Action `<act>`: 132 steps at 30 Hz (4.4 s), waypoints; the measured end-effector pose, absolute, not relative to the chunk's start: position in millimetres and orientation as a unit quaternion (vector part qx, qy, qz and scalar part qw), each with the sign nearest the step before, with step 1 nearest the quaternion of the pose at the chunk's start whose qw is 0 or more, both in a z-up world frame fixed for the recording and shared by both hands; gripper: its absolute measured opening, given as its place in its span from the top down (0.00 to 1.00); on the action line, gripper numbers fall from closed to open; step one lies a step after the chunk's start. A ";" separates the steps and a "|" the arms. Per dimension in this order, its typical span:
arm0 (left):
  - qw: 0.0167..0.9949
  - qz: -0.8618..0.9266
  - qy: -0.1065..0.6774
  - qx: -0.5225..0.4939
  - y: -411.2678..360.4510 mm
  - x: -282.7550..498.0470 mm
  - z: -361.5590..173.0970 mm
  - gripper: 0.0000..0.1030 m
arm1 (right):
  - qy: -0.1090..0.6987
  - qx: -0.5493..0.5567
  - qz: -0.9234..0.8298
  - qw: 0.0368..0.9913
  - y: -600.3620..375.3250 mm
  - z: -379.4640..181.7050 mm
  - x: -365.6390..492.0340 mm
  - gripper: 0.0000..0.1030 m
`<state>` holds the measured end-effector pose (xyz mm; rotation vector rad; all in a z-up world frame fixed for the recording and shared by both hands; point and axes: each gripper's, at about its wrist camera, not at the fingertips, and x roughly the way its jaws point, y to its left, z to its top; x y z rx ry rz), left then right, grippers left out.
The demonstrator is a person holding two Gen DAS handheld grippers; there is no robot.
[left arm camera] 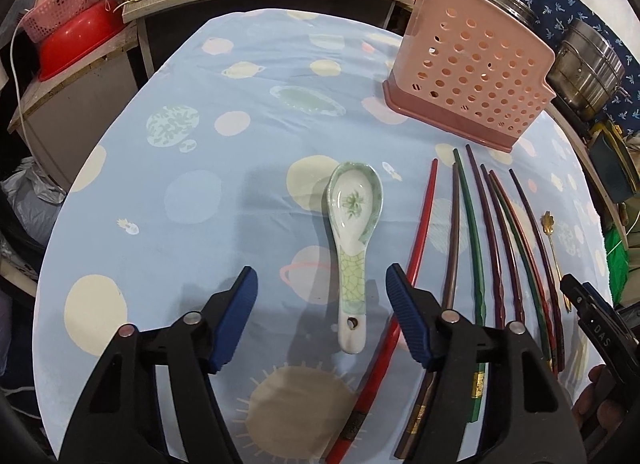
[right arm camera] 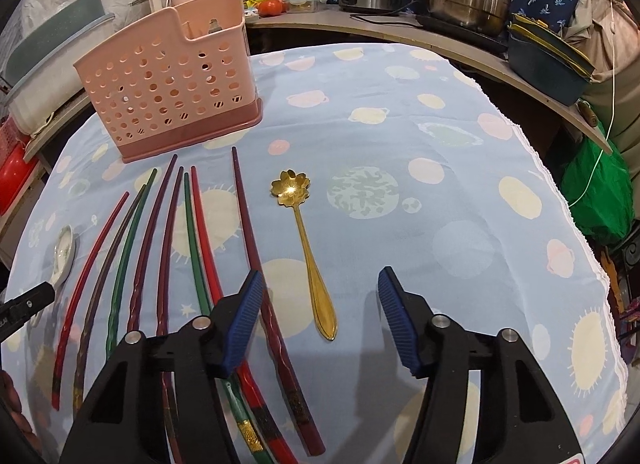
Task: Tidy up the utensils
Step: 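Lower the left tool to the white ceramic spoon while the right tool lowers to the gold spoon, then close the left tool on the white spoon while the right tool closes on the gold spoon, then lift the white spoon with the left tool while the right tool carries the gold spoon to the pink basket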
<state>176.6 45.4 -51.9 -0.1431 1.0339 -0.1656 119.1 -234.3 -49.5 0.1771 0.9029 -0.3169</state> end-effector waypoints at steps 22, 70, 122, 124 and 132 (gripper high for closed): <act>0.861 -0.121 0.489 -0.072 37.4 162.8 -44.7 0.88 | 0.444 0.088 -0.135 0.881 -231.7 -58.6 110.2 0.90; 0.847 -0.124 0.503 -0.122 52.7 140.1 -46.0 0.89 | 0.445 0.103 -0.125 0.881 -226.1 -54.2 67.1 0.90; 0.946 -0.129 0.298 0.003 24.9 152.9 122.4 0.94 | 0.329 0.093 -0.047 0.939 -231.9 98.3 87.2 0.98; 0.951 -0.130 0.281 0.010 16.7 164.9 138.9 0.94 | 0.322 0.087 -0.042 0.942 -233.5 111.0 105.0 0.98; 0.959 -0.141 0.244 0.025 -20.6 228.3 181.7 0.95 | 0.322 0.063 -0.025 0.944 -236.6 143.4 180.3 0.98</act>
